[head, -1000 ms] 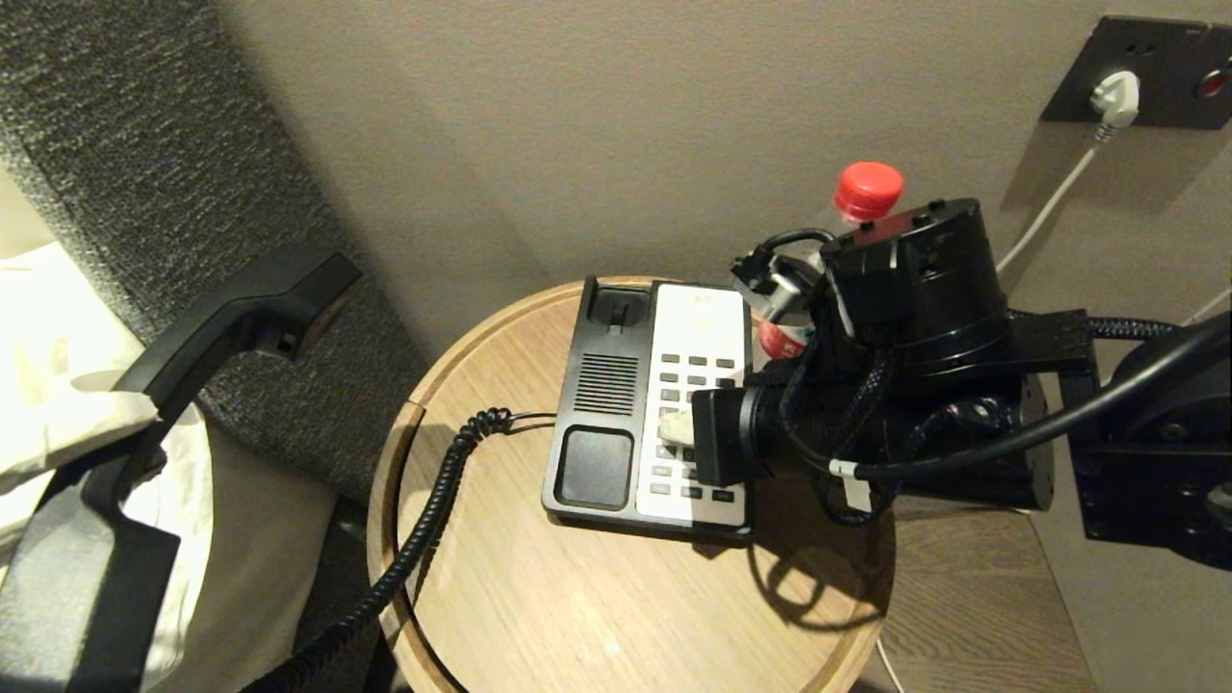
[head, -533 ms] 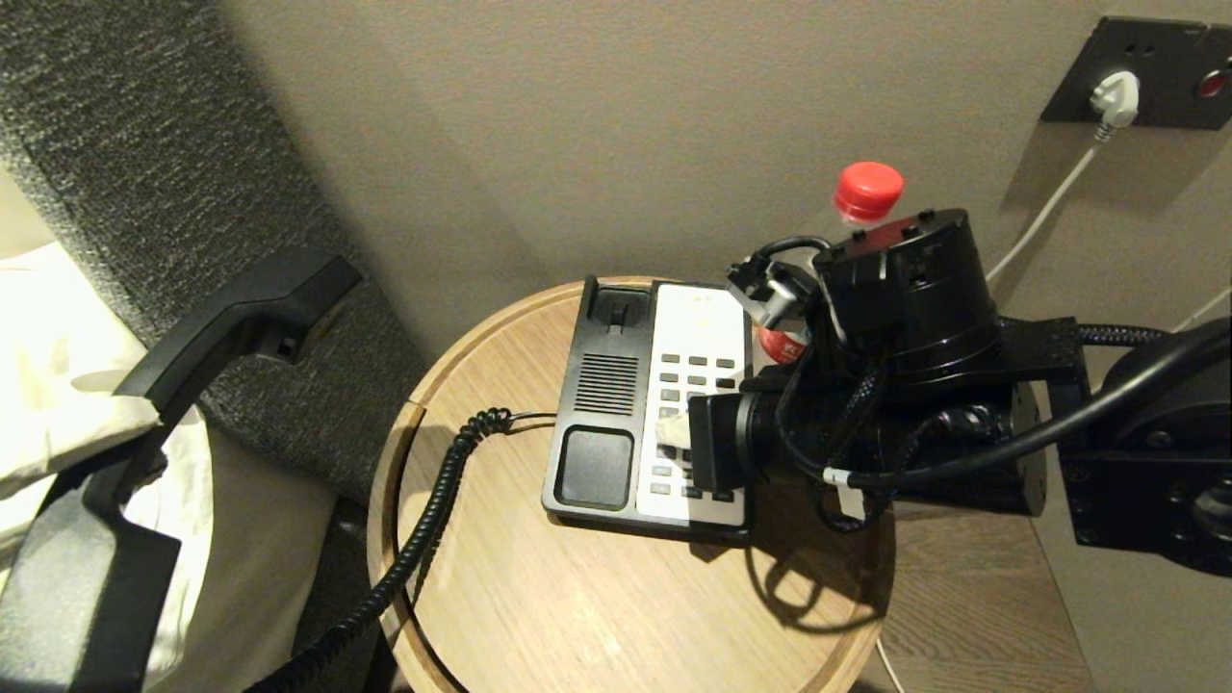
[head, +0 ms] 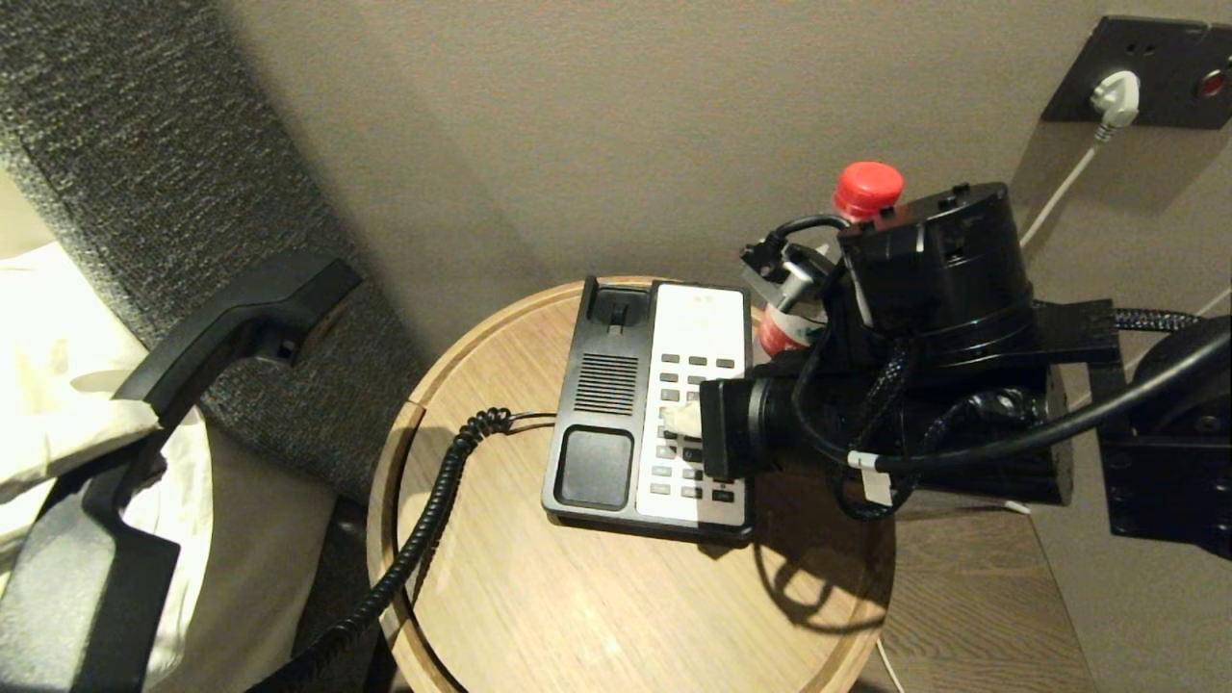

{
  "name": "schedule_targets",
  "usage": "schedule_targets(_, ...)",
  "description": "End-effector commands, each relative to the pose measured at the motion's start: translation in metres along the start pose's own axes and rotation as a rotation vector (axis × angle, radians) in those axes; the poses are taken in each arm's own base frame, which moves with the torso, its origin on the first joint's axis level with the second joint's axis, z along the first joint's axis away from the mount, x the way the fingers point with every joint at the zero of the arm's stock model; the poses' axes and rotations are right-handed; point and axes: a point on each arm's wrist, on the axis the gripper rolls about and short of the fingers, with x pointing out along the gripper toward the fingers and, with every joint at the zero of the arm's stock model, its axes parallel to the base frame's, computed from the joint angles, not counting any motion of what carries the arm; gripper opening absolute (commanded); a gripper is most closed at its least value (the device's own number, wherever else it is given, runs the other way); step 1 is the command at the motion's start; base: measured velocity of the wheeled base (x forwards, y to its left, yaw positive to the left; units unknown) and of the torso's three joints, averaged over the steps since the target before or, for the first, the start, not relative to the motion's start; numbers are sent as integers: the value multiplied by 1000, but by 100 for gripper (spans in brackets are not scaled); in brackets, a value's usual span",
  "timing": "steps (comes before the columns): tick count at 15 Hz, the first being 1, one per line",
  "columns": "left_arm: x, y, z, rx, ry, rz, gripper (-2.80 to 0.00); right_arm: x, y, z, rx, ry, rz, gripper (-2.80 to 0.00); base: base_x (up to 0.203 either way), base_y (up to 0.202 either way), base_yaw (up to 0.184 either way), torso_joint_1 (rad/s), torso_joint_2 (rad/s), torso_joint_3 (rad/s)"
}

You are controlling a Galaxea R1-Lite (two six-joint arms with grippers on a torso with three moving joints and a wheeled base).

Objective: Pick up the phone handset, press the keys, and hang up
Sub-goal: Dial the number

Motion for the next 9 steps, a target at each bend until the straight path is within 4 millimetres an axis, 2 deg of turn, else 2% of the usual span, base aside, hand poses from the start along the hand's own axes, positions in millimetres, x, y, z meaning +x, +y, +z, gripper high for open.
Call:
schedule_targets(1, 0, 0, 0, -5, 0, -2, -280, -10, 0, 0, 2, -5, 4, -280, 0, 0, 0, 0, 0, 0)
schedule_targets(9, -1, 3, -3, -8, 16, -5, -280, -24, -5, -11, -1, 39, -20, -280, 0, 0, 0, 0, 0, 0)
